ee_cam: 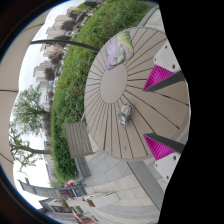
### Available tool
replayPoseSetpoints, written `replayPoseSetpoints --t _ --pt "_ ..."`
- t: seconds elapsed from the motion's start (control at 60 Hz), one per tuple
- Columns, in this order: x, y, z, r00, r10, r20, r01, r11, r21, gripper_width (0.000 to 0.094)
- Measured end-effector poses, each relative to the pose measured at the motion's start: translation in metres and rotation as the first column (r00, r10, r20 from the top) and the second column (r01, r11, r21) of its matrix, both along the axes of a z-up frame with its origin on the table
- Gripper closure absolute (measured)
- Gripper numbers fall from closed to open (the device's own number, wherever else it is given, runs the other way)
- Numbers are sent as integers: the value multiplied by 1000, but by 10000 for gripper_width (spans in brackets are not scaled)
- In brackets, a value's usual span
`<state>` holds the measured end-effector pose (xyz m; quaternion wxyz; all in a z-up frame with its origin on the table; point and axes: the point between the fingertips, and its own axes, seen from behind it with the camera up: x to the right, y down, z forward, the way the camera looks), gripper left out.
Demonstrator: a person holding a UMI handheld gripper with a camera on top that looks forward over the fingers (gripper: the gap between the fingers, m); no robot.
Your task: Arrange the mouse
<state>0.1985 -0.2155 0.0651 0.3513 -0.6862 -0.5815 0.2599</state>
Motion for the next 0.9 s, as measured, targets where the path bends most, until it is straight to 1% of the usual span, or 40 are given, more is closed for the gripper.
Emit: replayPoseSetpoints --t 0.083,0.183,0.333,0.483,0.683,0.733,0.75,0.767,0.8,0.817,0.85,0.9 --pt "-25 9 -22 1000 5 -5 -5 1000 9 72" --pt "-58 20 -50 1000 -7 -7 7 1000 4 82" --pt "-104 35 -74 1000 -28 -14 28 1000 -10 79" --pt "-141 51 -85 999 -45 -19 45 999 -20 80" --pt "-180 85 -83 995 -98 -25 98 995 5 79" --pt "-186 92 -85 993 -113 -21 113 994 -1 82" --pt "-187 94 -86 994 -111 -17 111 994 -7 90" --pt "-189 93 -86 994 -108 -16 107 994 -18 121" --pt "-191 92 -85 994 -105 -18 105 994 -36 236" --pt "-192 94 -85 994 -105 -17 104 994 -31 311" --pt "-193 97 -85 994 -106 -17 106 994 -14 507" --pt "-191 101 -84 994 -107 -15 108 994 9 516"
